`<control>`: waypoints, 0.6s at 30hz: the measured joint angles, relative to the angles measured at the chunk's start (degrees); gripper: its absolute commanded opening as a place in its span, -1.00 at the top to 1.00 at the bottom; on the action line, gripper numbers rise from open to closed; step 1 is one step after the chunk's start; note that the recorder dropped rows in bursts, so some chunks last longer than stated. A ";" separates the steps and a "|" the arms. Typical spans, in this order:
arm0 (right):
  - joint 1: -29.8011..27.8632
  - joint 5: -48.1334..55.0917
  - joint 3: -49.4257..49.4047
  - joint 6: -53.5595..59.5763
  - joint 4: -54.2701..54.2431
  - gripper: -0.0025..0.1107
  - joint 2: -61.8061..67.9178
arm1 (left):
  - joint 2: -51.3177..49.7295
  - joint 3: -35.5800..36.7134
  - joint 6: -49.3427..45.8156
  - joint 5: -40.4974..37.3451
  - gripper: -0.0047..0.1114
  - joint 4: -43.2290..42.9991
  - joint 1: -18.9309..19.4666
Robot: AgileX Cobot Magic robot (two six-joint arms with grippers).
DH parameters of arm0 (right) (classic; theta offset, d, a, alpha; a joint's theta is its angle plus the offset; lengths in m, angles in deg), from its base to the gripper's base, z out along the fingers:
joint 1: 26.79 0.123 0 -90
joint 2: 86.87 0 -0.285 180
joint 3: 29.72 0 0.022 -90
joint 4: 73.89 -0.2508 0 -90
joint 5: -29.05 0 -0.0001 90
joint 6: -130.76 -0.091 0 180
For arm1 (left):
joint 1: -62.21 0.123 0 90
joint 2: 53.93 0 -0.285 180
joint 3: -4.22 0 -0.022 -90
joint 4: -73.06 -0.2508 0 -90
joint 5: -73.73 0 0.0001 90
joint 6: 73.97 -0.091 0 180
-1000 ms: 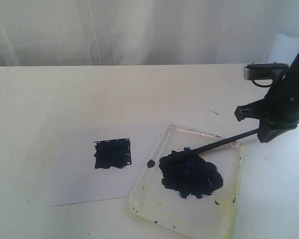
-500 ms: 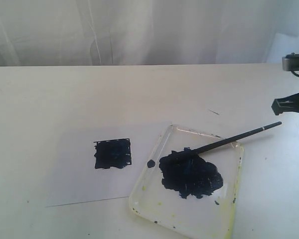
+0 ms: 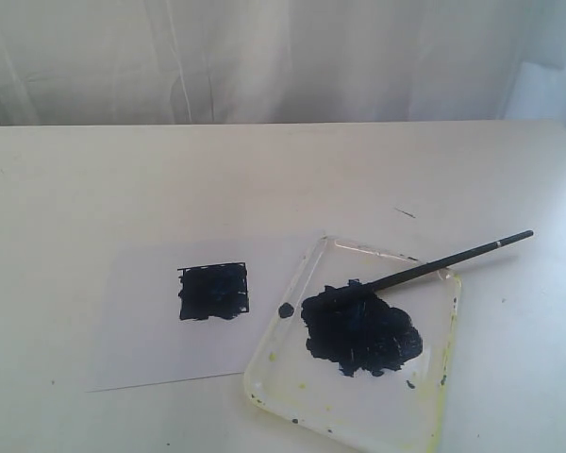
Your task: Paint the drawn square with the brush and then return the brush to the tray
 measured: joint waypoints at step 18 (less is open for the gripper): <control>-0.13 4.27 -7.62 0.15 -0.24 0.96 -49.35 | 41.06 0.30 0.22 0.00 0.92 -0.77 0.00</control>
